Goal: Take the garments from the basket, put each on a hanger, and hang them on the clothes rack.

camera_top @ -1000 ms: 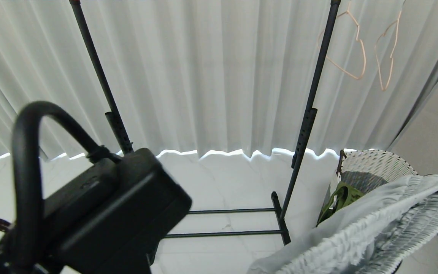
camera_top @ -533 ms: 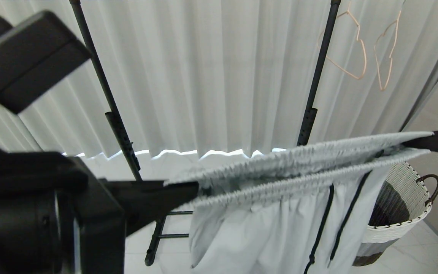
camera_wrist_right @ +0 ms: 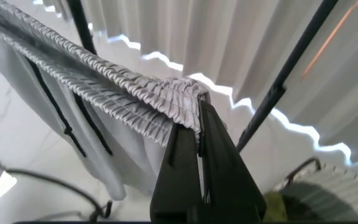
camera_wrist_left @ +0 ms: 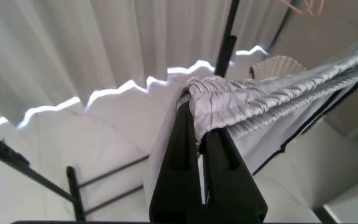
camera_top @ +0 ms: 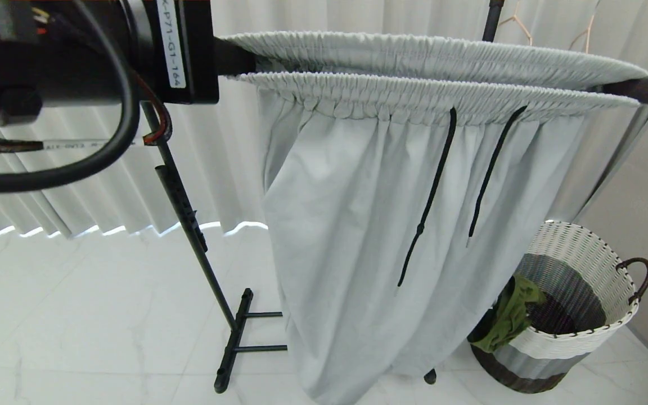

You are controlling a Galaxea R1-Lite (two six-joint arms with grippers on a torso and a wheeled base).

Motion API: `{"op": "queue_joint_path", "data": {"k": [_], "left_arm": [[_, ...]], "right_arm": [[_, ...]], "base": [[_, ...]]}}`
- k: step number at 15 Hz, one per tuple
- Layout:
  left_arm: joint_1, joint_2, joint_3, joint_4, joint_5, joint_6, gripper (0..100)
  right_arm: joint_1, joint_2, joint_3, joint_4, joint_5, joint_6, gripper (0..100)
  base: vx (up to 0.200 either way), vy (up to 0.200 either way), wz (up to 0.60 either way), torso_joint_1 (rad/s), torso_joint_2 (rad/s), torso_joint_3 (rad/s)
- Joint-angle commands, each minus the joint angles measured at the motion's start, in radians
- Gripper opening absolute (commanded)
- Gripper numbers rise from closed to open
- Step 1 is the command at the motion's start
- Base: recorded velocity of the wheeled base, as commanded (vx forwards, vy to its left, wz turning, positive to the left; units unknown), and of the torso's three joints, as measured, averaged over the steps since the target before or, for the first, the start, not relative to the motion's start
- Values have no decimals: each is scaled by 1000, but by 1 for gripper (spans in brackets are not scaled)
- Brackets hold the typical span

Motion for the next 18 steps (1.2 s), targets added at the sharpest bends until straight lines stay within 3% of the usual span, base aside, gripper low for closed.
{"op": "queue_joint_path", "data": {"k": [1, 7, 10, 12, 13, 14, 16, 18], "left_arm": [[41, 48, -35, 0, 1, 34, 0], [66, 70, -46, -6, 3, 63, 0], [66, 139, -149, -9, 1, 79, 0], [66, 188, -232, -9, 1, 79, 0], [67, 233, -307, -9, 1, 79, 0], [69, 262, -350, -9, 0, 80, 0], [77, 297, -389, -9, -2, 80, 0], [77, 299, -389, -8, -2, 80, 0]], "right_arm": [[0, 51, -60, 0, -1, 0, 0], [-45, 54, -97, 50, -39, -1, 0], [-54, 37, -255, 305, -12, 2, 0], [-46, 26, -321, 423, 84, 2, 0], [-16, 6, -351, 515, 197, 2, 0], [30, -9, -351, 555, 243, 2, 0], [138, -23, -345, 595, 248, 3, 0], [191, -19, -344, 601, 246, 7, 0]], "base": [[0, 0, 0, 0, 0, 0], [0, 0, 0, 0, 0, 0], [0, 0, 0, 0, 0, 0], [0, 0, 0, 0, 0, 0], [0, 0, 0, 0, 0, 0], [0, 0, 0, 0, 0, 0], [0, 0, 0, 0, 0, 0], [0, 0, 0, 0, 0, 0]]}}
